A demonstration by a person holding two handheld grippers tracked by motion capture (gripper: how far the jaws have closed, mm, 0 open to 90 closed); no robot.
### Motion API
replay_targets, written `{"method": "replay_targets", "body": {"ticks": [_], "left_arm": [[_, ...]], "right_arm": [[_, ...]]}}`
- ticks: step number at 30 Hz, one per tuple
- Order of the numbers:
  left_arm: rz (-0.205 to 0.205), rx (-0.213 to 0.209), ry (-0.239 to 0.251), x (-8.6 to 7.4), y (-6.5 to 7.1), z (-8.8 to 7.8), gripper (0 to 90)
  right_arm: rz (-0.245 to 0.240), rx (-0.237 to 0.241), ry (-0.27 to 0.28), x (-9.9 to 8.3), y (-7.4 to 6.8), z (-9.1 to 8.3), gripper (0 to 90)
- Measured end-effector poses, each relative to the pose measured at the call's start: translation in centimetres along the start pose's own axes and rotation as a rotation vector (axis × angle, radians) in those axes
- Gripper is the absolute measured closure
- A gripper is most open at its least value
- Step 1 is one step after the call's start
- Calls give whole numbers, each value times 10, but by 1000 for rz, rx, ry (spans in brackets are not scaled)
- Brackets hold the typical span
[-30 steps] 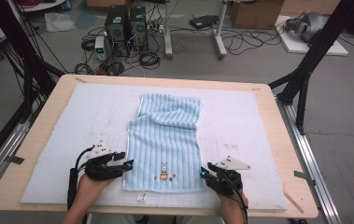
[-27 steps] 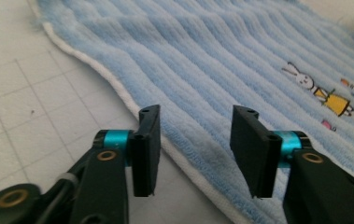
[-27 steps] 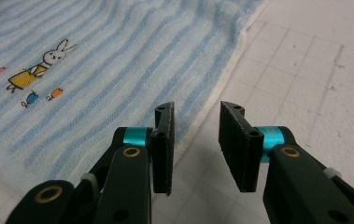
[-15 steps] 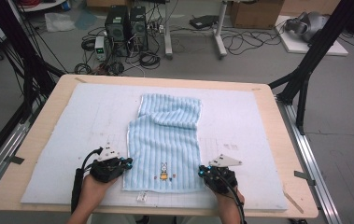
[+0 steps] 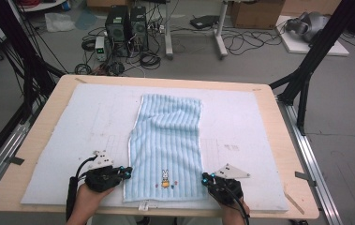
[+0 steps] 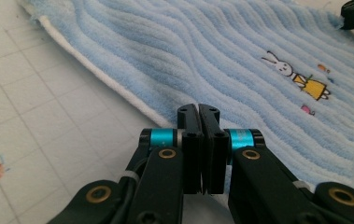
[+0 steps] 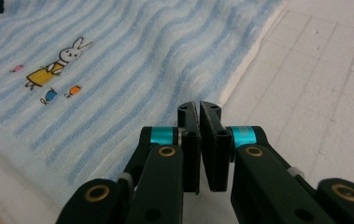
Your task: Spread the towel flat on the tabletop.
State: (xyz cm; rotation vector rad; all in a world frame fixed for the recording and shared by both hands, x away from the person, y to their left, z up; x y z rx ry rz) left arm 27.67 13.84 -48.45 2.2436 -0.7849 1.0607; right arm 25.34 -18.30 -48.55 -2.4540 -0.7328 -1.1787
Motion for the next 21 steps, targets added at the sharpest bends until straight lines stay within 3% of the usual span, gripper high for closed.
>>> {"method": "replay_targets", "body": {"ticks": [9, 21], "left_arm": [[1, -62, 16, -9, 17, -12, 877], [4, -113, 30, -27, 33, -25, 877]], "right_arm": [[-6, 11, 48, -3, -14, -19, 870], [13, 23, 57, -17, -24, -34, 869]]}}
Point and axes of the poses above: each handheld gripper's, and its own axes: z roughly forward along the jaws, x roughly out of its top, y roughly to its right, the point moved 6 cm from there along z, roughly forward along the jaws, and after that the axes turned 1 degree about -z, right-handed, at the moved point
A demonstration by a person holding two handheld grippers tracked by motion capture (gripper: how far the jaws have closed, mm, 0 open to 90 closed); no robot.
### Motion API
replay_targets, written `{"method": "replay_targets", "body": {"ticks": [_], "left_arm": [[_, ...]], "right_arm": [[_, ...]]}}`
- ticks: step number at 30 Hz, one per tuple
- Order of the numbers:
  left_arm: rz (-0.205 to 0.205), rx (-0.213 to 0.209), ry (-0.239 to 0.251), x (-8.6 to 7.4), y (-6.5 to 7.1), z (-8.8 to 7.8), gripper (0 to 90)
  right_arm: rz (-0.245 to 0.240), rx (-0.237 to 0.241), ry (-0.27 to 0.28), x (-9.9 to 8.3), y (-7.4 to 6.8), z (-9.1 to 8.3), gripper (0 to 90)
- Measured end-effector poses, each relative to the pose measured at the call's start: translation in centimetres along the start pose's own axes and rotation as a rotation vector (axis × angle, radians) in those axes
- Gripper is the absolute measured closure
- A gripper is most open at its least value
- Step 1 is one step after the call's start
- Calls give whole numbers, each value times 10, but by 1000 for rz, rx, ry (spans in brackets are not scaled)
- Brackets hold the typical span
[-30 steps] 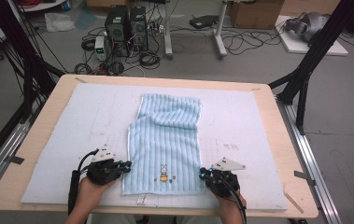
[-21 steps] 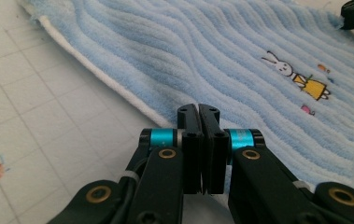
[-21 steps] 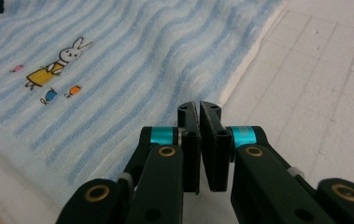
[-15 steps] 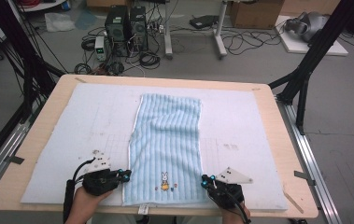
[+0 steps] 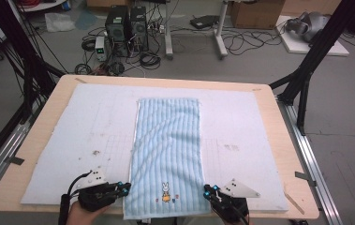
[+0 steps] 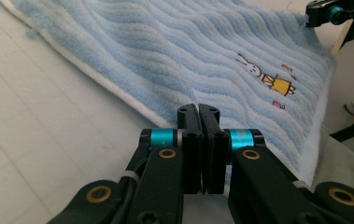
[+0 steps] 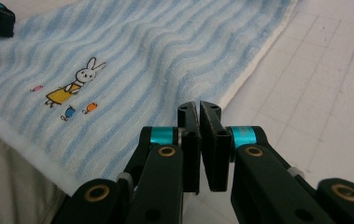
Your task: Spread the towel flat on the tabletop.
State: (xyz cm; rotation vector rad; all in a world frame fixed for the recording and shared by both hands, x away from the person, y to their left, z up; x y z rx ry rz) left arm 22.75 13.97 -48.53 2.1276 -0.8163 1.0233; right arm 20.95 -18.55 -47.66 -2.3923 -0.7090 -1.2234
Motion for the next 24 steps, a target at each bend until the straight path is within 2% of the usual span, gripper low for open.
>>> {"method": "replay_targets", "body": {"ticks": [8, 10, 12, 13, 15, 16, 17, 21, 24], "left_arm": [[-3, -39, 24, -6, 7, -9, 875], [-7, 0, 35, -5, 2, -9, 841], [-33, 30, 54, -1, -3, -9, 691], [-42, 35, 74, 3, -6, -10, 648], [-30, 58, 99, 9, -10, -12, 614], [-33, 70, 115, 12, -12, -13, 565], [-27, 79, 130, 15, -16, -15, 554], [-26, 114, 184, 23, -27, -20, 499], [-29, 114, 205, 27, -33, -22, 463]], "right_arm": [[9, 2, 8, -11, -6, -17, 866], [7, -6, 9, -11, -6, -18, 820], [21, -12, 15, -9, -4, -17, 764], [31, -10, 22, -8, -2, -16, 740], [35, -17, 33, -2, -1, -13, 720], [39, -24, 32, 0, 1, -11, 705], [33, -33, 32, 3, 4, -7, 690], [66, -60, 13, 10, 12, 9, 627], [61, -77, -18, 10, 14, 19, 610]]}}
Point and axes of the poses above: each handheld gripper's, and its own axes: z roughly forward along the jaws, x roughly out of its top, y roughly to its right, the point moved 6 cm from there along z, roughly forward along the jaws, and after that the axes turned 1 degree about -z, right-handed, at the moved point
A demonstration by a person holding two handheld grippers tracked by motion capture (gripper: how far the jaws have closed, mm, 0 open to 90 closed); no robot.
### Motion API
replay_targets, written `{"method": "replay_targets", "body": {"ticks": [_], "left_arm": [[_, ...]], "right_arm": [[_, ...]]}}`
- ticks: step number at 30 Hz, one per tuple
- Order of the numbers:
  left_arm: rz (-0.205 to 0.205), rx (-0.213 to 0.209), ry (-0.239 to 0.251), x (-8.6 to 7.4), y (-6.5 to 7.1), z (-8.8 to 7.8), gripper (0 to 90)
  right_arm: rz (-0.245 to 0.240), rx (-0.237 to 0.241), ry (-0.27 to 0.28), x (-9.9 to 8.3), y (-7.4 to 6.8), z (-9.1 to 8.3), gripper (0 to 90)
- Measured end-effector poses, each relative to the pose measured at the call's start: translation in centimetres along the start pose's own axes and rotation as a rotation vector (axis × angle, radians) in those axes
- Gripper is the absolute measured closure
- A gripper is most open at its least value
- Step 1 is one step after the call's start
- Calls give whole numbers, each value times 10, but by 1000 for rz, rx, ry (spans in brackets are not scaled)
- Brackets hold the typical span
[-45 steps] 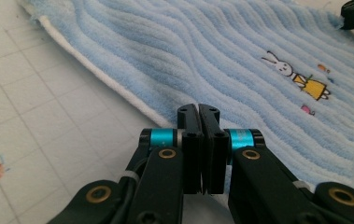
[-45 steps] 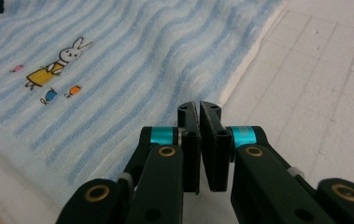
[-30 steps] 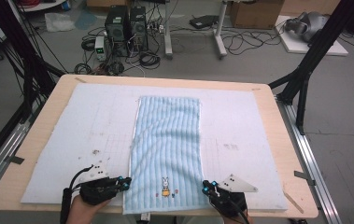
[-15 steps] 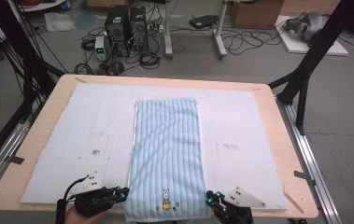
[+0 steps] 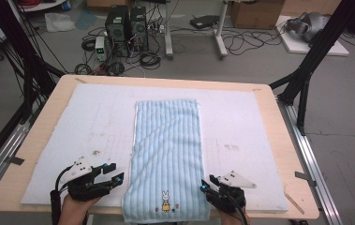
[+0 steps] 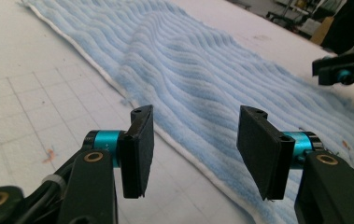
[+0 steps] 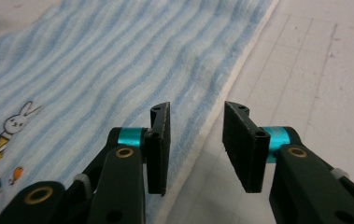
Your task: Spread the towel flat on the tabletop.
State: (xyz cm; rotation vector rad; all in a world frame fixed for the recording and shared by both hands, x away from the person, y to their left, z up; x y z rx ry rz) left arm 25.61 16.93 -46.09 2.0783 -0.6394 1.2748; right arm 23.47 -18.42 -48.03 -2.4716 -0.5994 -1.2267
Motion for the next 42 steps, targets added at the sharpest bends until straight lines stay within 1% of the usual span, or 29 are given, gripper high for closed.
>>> {"method": "replay_targets", "body": {"ticks": [1, 2, 3, 4, 5, 6, 7, 9, 11, 13, 16, 17, 18, 19, 21, 22, 24, 25, 26, 27, 28, 30, 31, 33, 36, 37, 39, 42], "left_arm": [[-1, 4, 7, 1, -2, 0, 453], [5, 6, 5, 3, -4, 0, 444], [-1, 7, 10, 4, -5, 0, 437], [-2, 7, 11, 5, -6, 0, 435], [-6, 9, 15, 7, -7, 0, 435], [-9, 11, 18, 8, -9, 0, 435], [-11, 10, 17, 8, -9, 0, 435], [-8, 13, 19, 8, -10, 0, 436], [-15, 12, 23, 9, -11, 2, 436], [-13, 10, 19, 8, -10, 4, 436], [-8, 9, 12, 9, -10, 5, 436], [-4, 11, 13, 9, -11, 5, 436], [-13, 13, 16, 10, -12, 6, 436], [-11, 13, 13, 10, -13, 6, 434], [-16, 17, 17, 11, -15, 7, 431], [-13, 16, 15, 11, -16, 7, 428], [-21, 17, 22, 13, -18, 9, 409], [-27, 16, 25, 14, -18, 9, 400], [-31, 20, 34, 16, -19, 11, 381], [-24, 25, 42, 18, -20, 12, 348], [-21, 29, 48, 20, -21, 13, 308], [-20, 28, 50, 24, -23, 15, 253], [-9, 36, 47, 26, -24, 16, 228], [-19, 38, 58, 31, -26, 17, 195], [-12, 31, 57, 38, -29, 20, 196], [-9, 35, 60, 41, -30, 22, 196], [-5, 29, 64, 46, -32, 24, 197], [-1, 25, 58, 52, -35, 30, 203]], "right_arm": [[-2, -4, -13, -1, -1, 2, 611], [-13, -13, -33, -2, -1, 5, 627], [-16, -12, -63, -6, -3, 9, 657], [-35, -25, -52, -7, -3, 10, 715], [-38, -23, -51, -7, -4, 9, 791], [-26, 11, -55, -8, -4, 8, 858], [-33, 23, -62, -9, -5, 6, 866], [-62, 19, -72, -10, -7, 3, 870], [-59, 30, -65, -12, -9, -4, 870], [-50, 37, -55, -16, -9, -10, 870], [-46, 37, -48, -22, -8, -17, 869], [-40, 41, -51, -23, -8, -19, 866], [-43, 40, -44, -25, -8, -20, 864], [-43, 43, -47, -26, -8, -21, 863], [-46, 43, -38, -25, -9, -21, 842], [-38, 46, -30, -23, -9, -22, 804], [-28, 44, -5, -17, -7, -22, 717], [-17, 42, 5, -14, -5, -22, 659], [-7, 35, 13, -11, -3, -21, 621], [6, 35, 22, -7, -1, -18, 610], [10, 26, 27, -4, 1, -16, 563], [20, 14, 39, 1, 5, -11, 507], [29, 10, 40, 3, 6, -8, 489], [22, -2, 43, 6, 8, -6, 487], [24, -3, 50, 11, 11, -6, 490], [20, -4, 54, 12, 14, -6, 491], [28, -5, 53, 14, 17, -6, 490], [36, -10, 50, 15, 24, -5, 491]]}}
Point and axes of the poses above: each handheld gripper's, and its own axes: z roughly forward along the jaws, x roughly out of its top, y roughly to its right, the point moved 6 cm from there along z, roughly forward along the jaws, and after that the axes turned 1 degree about -z, right-handed, at the moved point
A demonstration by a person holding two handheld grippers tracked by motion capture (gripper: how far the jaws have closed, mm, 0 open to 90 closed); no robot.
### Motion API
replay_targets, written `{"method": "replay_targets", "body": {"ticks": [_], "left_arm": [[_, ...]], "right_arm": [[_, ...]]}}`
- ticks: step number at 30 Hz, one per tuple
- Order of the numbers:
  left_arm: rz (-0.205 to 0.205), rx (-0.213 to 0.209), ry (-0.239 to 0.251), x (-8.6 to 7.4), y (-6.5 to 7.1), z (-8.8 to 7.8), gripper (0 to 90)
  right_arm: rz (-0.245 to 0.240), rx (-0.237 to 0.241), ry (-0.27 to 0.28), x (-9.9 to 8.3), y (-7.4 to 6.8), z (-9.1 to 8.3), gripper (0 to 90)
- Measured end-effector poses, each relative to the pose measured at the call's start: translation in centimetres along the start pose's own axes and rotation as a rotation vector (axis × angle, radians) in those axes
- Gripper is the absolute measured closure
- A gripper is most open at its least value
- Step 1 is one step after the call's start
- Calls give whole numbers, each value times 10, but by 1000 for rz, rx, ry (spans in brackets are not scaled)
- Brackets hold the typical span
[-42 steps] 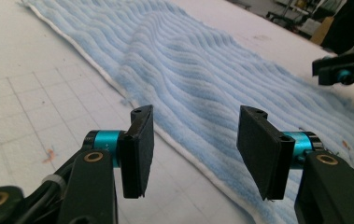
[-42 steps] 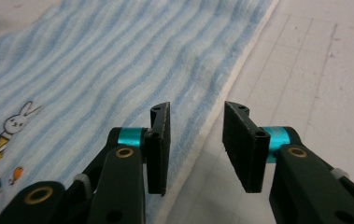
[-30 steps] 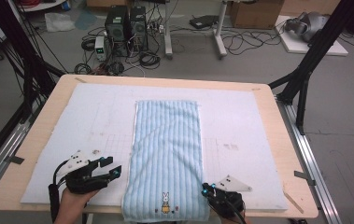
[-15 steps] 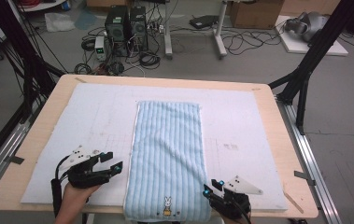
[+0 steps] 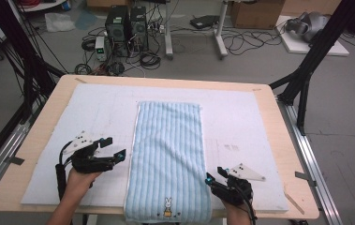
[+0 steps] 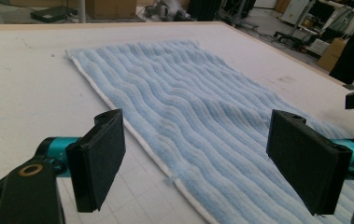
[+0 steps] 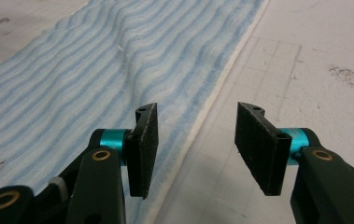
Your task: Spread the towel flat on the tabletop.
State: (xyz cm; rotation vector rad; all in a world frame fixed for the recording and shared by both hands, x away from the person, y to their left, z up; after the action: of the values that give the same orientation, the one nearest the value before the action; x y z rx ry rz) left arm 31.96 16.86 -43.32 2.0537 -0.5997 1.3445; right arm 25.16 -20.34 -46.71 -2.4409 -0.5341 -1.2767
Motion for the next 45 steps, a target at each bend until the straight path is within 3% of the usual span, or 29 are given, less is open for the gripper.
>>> {"method": "replay_targets", "body": {"ticks": [9, 15, 19, 23, 24, 25, 27, 35, 39, 41, 43, 45], "left_arm": [[-5, -20, -12, 6, -11, 19, 218], [-1, -23, -27, 5, -17, 33, 224], [11, -22, -28, 5, -18, 39, 236], [4, -11, -26, 6, -22, 43, 239], [1, -12, -28, 7, -23, 44, 238], [0, -15, -32, 7, -23, 45, 238], [6, -18, -36, 11, -23, 47, 238], [6, -3, -64, 24, -23, 58, 247], [11, 23, -89, 25, -30, 69, 272], [-2, 35, -102, 25, -35, 77, 281], [-16, 72, -126, 23, -43, 85, 282], [-35, 80, -163, 17, -47, 93, 289]], "right_arm": [[3, 3, -23, 2, 8, 12, 499], [-15, 15, -43, 8, 2, 23, 522], [-42, 24, -91, 8, -1, 36, 554], [-86, 12, -153, 4, -1, 47, 653], [-91, 15, -158, 4, 0, 46, 762], [-88, 53, -167, 4, -1, 44, 864], [-124, 44, -170, 3, -3, 41, 874], [-111, 68, -144, -8, 2, 26, 858], [-88, 87, -80, -4, 2, 20, 730], [-87, 70, -62, 0, 5, 19, 654], [-58, 64, -50, 3, 11, 20, 611], [-30, 47, -37, 7, 16, 21, 576]]}}
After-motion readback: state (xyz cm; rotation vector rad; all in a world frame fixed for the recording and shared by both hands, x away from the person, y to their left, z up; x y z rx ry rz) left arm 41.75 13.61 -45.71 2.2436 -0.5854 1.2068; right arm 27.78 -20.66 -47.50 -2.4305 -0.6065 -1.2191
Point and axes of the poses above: each handheld gripper's, and its own axes: z roughly forward along the jaws, x roughly out of its top, y roughly to its right, the point moved 6 cm from there along z, roughly forward along the jaws, and after that the axes turned 1 degree about -z, right-handed, at the moved point
